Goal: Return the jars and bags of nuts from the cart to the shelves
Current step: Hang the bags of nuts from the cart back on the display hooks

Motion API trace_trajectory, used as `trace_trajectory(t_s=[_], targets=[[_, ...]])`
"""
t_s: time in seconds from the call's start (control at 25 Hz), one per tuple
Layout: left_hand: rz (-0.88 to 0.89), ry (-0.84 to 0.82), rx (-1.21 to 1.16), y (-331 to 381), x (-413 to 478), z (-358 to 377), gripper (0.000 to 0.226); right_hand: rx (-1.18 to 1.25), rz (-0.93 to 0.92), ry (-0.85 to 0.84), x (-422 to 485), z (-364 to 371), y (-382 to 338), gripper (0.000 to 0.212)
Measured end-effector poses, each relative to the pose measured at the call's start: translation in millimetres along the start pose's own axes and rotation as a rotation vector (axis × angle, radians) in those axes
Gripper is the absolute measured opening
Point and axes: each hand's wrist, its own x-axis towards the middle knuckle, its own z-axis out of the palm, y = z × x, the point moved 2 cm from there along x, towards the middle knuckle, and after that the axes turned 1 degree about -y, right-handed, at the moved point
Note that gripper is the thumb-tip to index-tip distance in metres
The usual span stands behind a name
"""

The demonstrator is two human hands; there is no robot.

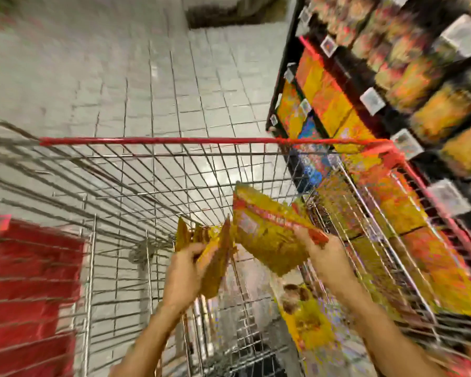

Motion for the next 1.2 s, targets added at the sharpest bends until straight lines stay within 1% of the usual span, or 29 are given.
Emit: trace_trajectory(t_s=[0.04, 0.12, 0.2, 0.24, 0.28, 0.36, 0.44, 0.52, 0.64, 0.68, 0.76, 0.84, 0.92, 1.0, 1.04, 1.08, 1.16, 1.2], targets=[[0.134, -0.023, -0.004, 27.2, -3.7, -15.7, 0.025, 0.069, -0.058, 0.081, -20.9, -15.5, -21.0, 0.028], [0.312, -0.02, -0.038, 73.6, -6.3, -44.4, 0.026, 0.195, -0.161, 0.243, -52.4, -44.6, -53.8, 0.021], [0.412, 0.022, -0.163, 119.3, -8.7, -69.9, 0.015, 0.295, -0.199, 0.438, -88.4, -78.3, -79.0, 0.021], [0.445, 0.044, -0.251, 140.7, -9.5, -79.8, 0.014, 0.307, -0.206, 0.529, -107.2, -95.5, -86.7, 0.018], [0.474, 0.048, -0.332, 164.6, -13.4, -85.9, 0.016, 0.285, -0.222, 0.618, -127.8, -112.2, -94.3, 0.019], [0.515, 0.003, -0.477, 216.0, -28.9, -88.3, 0.017, 0.224, -0.26, 0.777, -171.4, -148.1, -104.3, 0.032], [0.55, -0.07, -0.579, 259.2, -47.2, -79.4, 0.019, 0.16, -0.269, 0.851, -213.0, -179.5, -111.7, 0.034], [0.582, -0.168, -0.623, 298.8, -75.2, -60.9, 0.023, 0.073, -0.283, 0.938, -264.5, -214.3, -111.0, 0.037], [0.592, -0.33, -0.591, 343.9, -124.1, -24.8, 0.034, -0.042, -0.344, 1.028, -341.0, -259.1, -103.9, 0.029], [0.616, -0.404, -0.586, 356.1, -144.9, -7.5, 0.037, -0.042, -0.362, 1.061, -368.4, -272.7, -97.2, 0.028], [0.628, -0.518, -0.62, 376.6, -189.0, 28.3, 0.034, -0.008, -0.353, 1.121, -421.0, -295.0, -82.8, 0.023], [0.641, -0.529, -0.675, 395.1, -236.6, 63.9, 0.027, 0.049, -0.346, 1.181, -471.3, -314.2, -69.2, 0.012], [0.686, -0.473, -0.685, 414.2, -287.9, 100.4, 0.026, 0.089, -0.337, 1.251, -525.5, -334.8, -52.6, 0.005], [0.744, -0.47, -0.706, 433.7, -336.8, 132.4, 0.029, 0.107, -0.335, 1.343, -574.0, -353.8, -37.9, 0.011], [0.788, -0.471, -0.703, 444.2, -357.7, 146.1, 0.035, 0.118, -0.339, 1.381, -594.2, -362.0, -32.3, 0.01], [0.817, -0.494, -0.707, 454.7, -374.7, 158.3, 0.041, 0.133, -0.348, 1.408, -609.1, -368.8, -27.9, 0.01], [0.824, -0.603, -0.742, 479.9, -406.4, 181.6, 0.042, 0.187, -0.352, 1.42, -632.2, -381.0, -19.4, 0.005], [0.823, -0.656, -0.764, 493.6, -419.6, 193.7, 0.042, 0.2, -0.347, 1.418, -641.5, -386.4, -16.3, 0.011]])
